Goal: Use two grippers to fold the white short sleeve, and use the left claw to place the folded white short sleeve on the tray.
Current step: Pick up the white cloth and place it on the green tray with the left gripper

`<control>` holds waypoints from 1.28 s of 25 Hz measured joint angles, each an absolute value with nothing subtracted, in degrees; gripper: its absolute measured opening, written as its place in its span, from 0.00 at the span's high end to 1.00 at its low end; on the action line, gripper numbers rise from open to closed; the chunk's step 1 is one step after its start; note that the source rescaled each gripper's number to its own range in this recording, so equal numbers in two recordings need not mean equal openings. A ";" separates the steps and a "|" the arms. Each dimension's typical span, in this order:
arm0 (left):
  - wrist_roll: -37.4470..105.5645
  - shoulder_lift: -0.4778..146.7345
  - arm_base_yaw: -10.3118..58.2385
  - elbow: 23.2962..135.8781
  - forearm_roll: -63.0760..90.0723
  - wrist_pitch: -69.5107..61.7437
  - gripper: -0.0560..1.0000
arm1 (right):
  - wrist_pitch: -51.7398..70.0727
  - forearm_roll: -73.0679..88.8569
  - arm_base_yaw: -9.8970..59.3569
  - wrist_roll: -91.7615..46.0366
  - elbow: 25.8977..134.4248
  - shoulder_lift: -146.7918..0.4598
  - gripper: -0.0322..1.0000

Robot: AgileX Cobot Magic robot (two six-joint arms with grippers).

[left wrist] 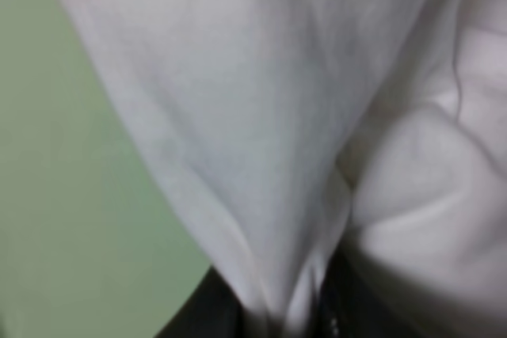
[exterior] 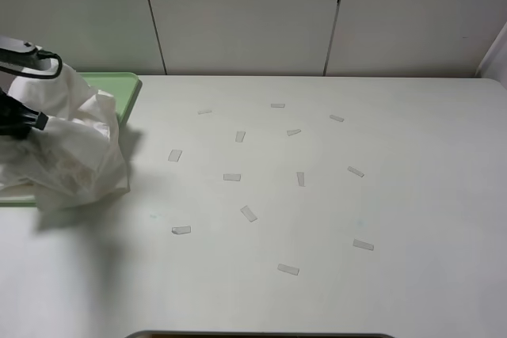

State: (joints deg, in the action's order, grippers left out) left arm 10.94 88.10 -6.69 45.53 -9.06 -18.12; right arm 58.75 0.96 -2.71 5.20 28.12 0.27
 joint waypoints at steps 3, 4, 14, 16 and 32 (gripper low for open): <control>13.43 88.22 -8.61 45.53 -9.10 -15.84 0.87 | 58.75 0.96 -2.71 5.20 28.12 0.27 0.00; 14.32 88.32 -9.20 45.53 -9.10 -15.08 0.87 | 58.75 0.96 -2.71 5.20 28.12 0.27 0.00; 21.78 100.38 -12.63 51.44 -9.41 -8.16 0.87 | 58.75 0.96 -2.71 5.20 28.12 0.27 0.00; 23.13 102.44 -12.63 52.82 -9.54 -7.63 0.87 | 58.75 0.96 -2.71 5.20 28.12 0.27 0.00; 33.97 104.32 -16.36 54.39 -9.49 -2.63 0.87 | 58.75 0.96 -2.71 5.20 28.12 0.27 0.00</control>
State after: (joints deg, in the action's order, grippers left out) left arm 33.97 104.32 -16.36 54.39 -9.49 -2.63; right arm 58.75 0.96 -2.71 5.20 28.12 0.27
